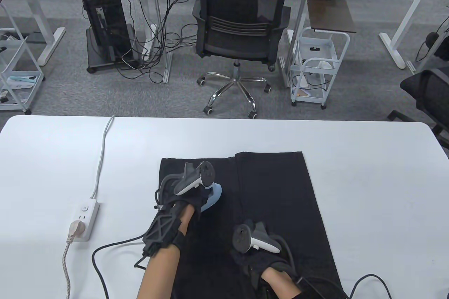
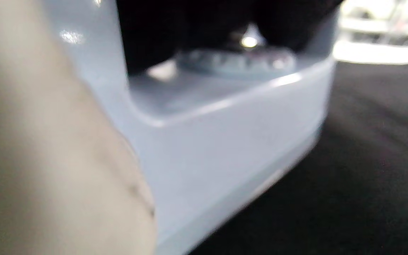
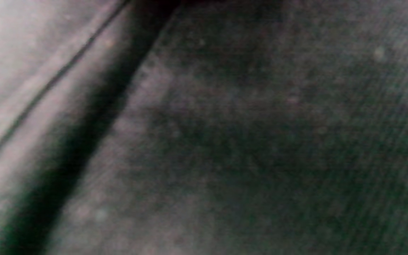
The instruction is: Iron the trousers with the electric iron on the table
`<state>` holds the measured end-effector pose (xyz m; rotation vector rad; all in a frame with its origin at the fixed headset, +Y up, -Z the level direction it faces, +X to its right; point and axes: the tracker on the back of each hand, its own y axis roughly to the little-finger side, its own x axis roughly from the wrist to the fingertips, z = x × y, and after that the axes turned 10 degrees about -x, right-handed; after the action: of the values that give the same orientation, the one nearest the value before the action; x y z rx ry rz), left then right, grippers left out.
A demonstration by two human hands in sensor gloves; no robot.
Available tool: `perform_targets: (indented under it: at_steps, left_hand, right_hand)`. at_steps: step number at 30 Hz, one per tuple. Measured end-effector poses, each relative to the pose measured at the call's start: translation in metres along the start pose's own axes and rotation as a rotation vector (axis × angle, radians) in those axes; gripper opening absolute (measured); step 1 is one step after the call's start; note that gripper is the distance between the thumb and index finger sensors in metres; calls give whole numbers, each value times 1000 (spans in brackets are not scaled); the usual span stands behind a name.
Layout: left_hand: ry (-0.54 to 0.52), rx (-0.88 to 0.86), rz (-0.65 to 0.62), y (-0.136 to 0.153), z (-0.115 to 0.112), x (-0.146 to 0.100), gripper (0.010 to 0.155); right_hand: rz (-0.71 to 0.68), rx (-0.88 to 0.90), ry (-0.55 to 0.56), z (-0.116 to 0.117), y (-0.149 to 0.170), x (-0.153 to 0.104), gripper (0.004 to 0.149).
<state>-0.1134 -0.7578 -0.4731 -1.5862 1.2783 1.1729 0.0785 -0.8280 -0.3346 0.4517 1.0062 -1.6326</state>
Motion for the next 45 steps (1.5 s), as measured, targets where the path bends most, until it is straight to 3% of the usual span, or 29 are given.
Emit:
perform_targets:
  at_steps: [10,18,27,34,45]
  left_hand:
    - [21,-4,-42,-4,-14,-39,39]
    - [34,12,-112,-13,-33,-97,39]
    - [35,27,-153,-18,-46,-135,39]
    - [51,10,-150,-17,-44,-128,38]
    - [43,-5,-101,-19,-30,-77,38]
  right_hand:
    - [3,15,-4,0,1,0,74]
    - [6,20,12,1,1,0,73]
    - [6,22,23,2,2,0,73]
    - [5,15,21,2,3,0,73]
    - [2,1,14,1,2,0,73]
